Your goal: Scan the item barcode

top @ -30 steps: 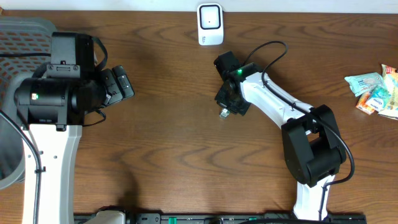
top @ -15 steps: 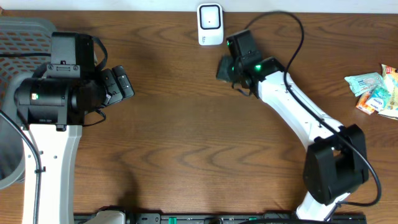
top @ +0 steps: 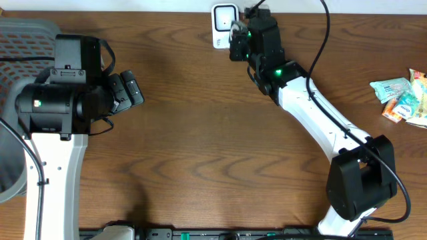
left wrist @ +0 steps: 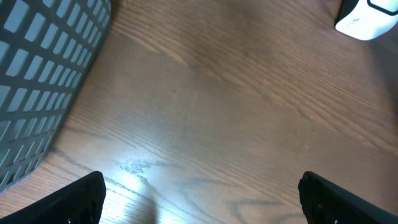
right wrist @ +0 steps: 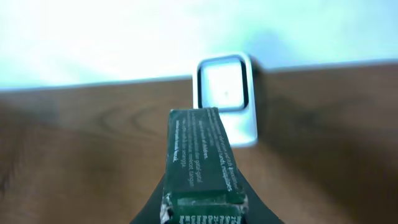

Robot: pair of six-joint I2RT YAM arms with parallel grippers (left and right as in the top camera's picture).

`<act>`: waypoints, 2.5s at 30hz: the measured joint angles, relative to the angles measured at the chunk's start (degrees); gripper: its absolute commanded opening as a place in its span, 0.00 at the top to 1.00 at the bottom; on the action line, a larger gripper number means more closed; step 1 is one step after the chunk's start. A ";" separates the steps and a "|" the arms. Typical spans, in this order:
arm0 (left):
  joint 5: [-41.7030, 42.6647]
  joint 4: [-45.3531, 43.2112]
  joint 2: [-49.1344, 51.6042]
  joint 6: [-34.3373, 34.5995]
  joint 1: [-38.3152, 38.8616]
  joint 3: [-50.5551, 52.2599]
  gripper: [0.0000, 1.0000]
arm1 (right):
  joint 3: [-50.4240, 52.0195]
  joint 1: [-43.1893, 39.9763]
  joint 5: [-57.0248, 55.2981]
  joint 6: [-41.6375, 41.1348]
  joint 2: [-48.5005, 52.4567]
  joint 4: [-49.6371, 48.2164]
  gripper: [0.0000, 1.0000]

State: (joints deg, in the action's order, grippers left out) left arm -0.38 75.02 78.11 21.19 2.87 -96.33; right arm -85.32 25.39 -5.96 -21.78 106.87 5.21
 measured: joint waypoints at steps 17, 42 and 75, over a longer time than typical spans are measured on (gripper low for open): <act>0.00 -0.04 0.00 0.00 0.00 0.00 0.02 | 0.22 -0.09 -2.69 3.67 13.49 -40.35 0.76; 0.00 0.00 0.00 0.00 0.00 0.00 0.02 | -6.19 1.64 6.80 4.15 18.56 -11.61 0.30; 0.02 0.00 0.00 0.00 0.00 0.00 0.02 | -45.38 6.19 11.08 -18.75 38.80 17.81 0.34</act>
State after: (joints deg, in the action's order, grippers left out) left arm -0.36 75.02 78.11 21.19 2.87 -96.33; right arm -130.69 31.57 5.13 -40.53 145.67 23.03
